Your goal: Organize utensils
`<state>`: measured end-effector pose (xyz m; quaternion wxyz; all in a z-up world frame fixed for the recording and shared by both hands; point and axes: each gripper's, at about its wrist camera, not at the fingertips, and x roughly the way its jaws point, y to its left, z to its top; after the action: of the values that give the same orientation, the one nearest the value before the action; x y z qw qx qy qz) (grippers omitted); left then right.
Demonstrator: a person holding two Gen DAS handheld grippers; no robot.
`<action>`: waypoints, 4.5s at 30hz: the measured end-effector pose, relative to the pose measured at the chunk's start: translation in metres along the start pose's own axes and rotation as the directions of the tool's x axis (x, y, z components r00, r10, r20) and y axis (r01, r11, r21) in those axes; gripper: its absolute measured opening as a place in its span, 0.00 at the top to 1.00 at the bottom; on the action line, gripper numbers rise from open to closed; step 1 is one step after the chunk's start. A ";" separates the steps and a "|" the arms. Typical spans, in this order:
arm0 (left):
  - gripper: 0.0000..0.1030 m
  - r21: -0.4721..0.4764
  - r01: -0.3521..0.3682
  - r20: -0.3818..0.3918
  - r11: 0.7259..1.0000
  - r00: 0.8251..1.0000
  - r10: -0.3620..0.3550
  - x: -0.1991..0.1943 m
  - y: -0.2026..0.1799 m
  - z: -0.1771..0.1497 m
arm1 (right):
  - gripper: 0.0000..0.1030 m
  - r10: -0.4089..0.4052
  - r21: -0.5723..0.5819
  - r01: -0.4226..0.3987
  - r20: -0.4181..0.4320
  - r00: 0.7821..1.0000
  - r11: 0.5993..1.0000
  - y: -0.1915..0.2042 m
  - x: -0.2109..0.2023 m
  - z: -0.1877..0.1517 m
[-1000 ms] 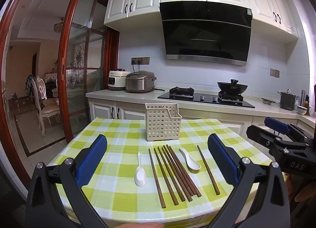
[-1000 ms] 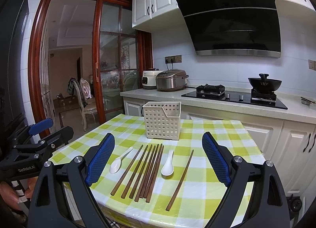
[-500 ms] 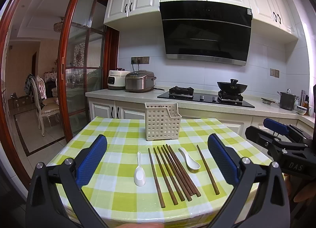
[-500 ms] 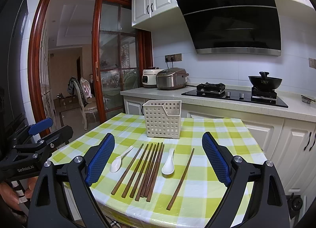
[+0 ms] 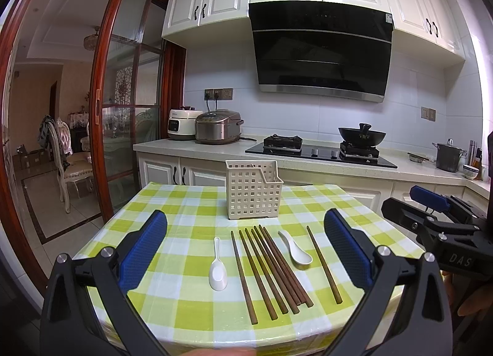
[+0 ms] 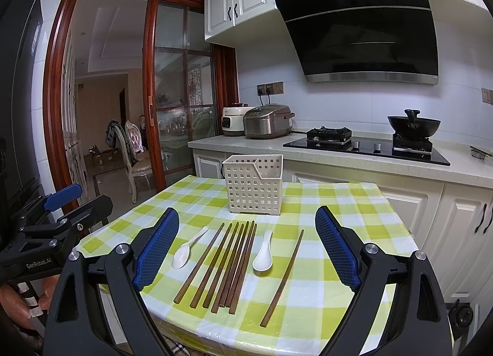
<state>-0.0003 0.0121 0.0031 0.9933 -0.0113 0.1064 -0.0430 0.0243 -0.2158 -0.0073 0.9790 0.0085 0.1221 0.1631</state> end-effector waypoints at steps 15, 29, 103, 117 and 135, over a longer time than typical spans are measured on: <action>0.04 0.002 0.002 0.000 1.000 1.000 -0.002 0.001 -0.001 0.000 | 0.18 0.003 0.004 -0.003 -0.001 1.000 1.000 -0.002 0.000 -0.001; 0.04 0.003 0.001 0.000 1.000 1.000 -0.001 0.002 -0.002 -0.001 | 0.18 0.005 0.009 -0.005 -0.002 1.000 1.000 -0.001 0.001 -0.003; 0.51 -0.050 0.027 -0.714 0.998 0.697 -0.055 0.312 0.067 -0.063 | 0.78 0.010 0.085 0.067 -0.689 0.725 0.994 -0.041 0.315 -0.047; 0.78 0.000 0.005 -0.744 1.000 0.668 -0.003 0.330 0.064 -0.073 | 0.78 0.032 0.107 0.055 -0.678 0.734 0.993 -0.045 0.316 -0.048; 0.89 -0.009 0.018 -0.694 1.000 0.720 -0.019 0.306 0.067 -0.058 | 0.82 0.017 0.095 0.053 -0.619 0.785 0.994 -0.040 0.297 -0.032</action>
<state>0.2911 0.0515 -0.1200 0.8809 0.0035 0.4703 -0.0538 0.3021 -0.1586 -0.1105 0.8846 0.0058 0.4444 0.1410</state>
